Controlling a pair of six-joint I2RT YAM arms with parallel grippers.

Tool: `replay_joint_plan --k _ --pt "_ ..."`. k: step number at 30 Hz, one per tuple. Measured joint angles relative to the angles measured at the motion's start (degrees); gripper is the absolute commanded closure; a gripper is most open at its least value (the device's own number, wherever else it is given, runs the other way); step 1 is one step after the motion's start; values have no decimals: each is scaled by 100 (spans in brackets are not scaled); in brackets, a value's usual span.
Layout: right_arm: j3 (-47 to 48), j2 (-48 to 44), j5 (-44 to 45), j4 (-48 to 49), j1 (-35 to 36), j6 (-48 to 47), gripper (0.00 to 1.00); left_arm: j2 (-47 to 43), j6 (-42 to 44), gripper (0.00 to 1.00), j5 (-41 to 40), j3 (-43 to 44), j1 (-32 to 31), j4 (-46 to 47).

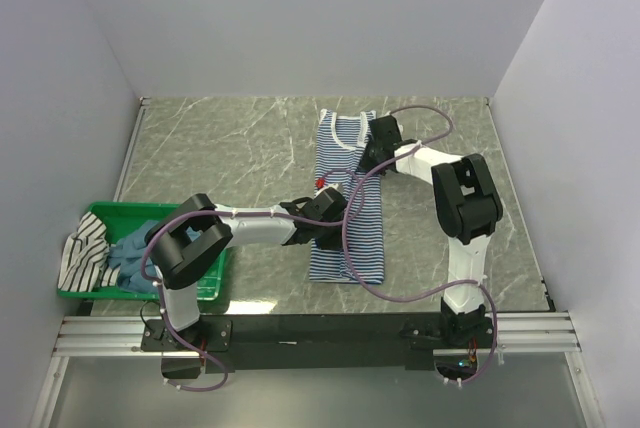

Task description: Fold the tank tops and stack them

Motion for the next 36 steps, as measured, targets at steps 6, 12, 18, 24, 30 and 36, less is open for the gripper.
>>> replay_joint_plan --k 6,12,18,24,30,36 --pt "-127 -70 -2 81 103 26 94 0 -2 99 2 0 0 0" --pt "48 -26 2 2 116 37 94 -11 -2 99 13 -22 2 26" --pt "645 247 59 -55 116 22 94 -44 -2 100 17 -66 2 24" --pt "1185 667 55 -168 116 13 93 -46 0 99 33 -72 2 31" --pt "1425 949 -2 -254 116 -4 91 -46 13 99 46 -72 2 33" --pt "1897 1163 0 -656 114 -94 89 -46 13 99 144 -72 101 31"
